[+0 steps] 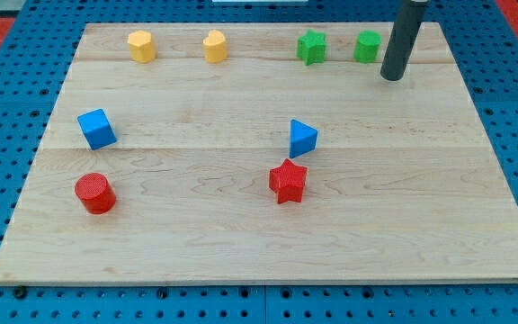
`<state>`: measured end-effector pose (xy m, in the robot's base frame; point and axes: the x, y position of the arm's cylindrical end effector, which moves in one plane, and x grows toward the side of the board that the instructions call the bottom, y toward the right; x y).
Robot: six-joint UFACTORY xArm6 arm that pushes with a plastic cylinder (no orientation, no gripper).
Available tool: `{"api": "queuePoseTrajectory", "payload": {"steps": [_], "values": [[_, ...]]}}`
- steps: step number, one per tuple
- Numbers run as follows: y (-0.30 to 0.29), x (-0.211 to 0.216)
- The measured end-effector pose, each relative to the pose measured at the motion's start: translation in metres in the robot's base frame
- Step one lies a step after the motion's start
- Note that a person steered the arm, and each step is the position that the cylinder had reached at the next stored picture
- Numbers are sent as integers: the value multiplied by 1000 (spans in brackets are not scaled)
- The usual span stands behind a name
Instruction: Move your arm towards the right side of the blue triangle
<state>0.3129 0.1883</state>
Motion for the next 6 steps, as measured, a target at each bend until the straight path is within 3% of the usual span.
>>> {"api": "queuePoseTrajectory", "payload": {"steps": [2, 3, 5, 6], "values": [[-1, 1], [-37, 1], [-44, 94], [-64, 114]]}}
